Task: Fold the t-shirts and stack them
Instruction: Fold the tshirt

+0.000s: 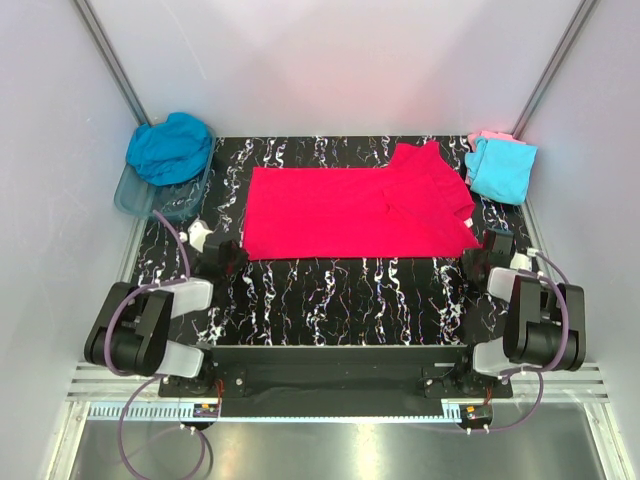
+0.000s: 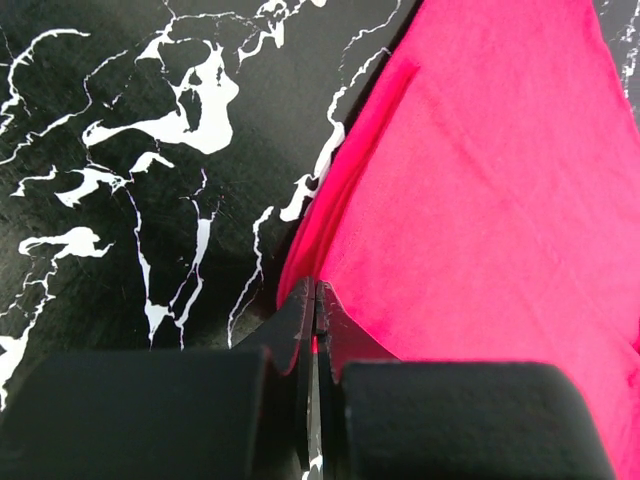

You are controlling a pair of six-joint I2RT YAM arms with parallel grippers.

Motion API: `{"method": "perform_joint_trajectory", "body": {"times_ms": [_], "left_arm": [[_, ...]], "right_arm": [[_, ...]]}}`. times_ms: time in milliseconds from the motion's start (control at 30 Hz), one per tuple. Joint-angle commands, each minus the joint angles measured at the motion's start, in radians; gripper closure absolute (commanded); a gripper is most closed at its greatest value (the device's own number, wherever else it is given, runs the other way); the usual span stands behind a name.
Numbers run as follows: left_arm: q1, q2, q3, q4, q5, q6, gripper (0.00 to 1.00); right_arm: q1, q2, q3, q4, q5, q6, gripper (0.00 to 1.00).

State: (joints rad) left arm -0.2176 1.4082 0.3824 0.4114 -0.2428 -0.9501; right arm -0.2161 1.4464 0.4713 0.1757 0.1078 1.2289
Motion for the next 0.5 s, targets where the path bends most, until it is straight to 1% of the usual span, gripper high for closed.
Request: {"method": "perform_joint_trajectory", "body": {"times_ms": [0,67,100,133,200,267,367,433,467], "left_arm": [[-0.002,-0.064,-0.01,0.012,0.004,0.017,1.0],[-0.003,-0.093,-0.002,-0.031,0.01,0.02,1.0],[-0.003,-0.129,0.003,-0.086,0.01,0.022,1.0],[-0.005,-0.15,-0.002,-0.109,0.008,0.022,1.0],[-0.012,-0.225,-0.014,-0.17,-0.003,0.02,1.0],[-0.019,-0.277,-0.042,-0.198,-0.015,0.022,1.0],[-0.02,-0.382,-0.072,-0.264,-0.021,0.02,1.0],[-0.028,-0.423,-0.101,-0.325,-0.013,0.011,1.0],[-0.032,-0.47,-0.115,-0.363,-0.012,-0.005,1.0]], "right_arm": [[-0.002,-0.063,-0.011,-0.053,0.01,-0.006,1.0],[-0.002,-0.116,-0.019,-0.097,0.003,-0.015,1.0],[-0.002,-0.141,-0.025,-0.111,-0.013,-0.031,1.0],[-0.002,-0.168,-0.033,-0.158,-0.007,-0.035,1.0],[-0.002,-0.274,-0.071,-0.177,0.018,-0.043,1.0],[-0.002,-0.369,-0.097,-0.253,0.023,-0.054,1.0],[-0.002,-0.452,-0.103,-0.338,-0.002,-0.075,1.0],[-0.002,-0.486,-0.111,-0.389,-0.032,-0.08,1.0],[0.0,-0.489,-0.114,-0.398,-0.039,-0.083,1.0]]}}
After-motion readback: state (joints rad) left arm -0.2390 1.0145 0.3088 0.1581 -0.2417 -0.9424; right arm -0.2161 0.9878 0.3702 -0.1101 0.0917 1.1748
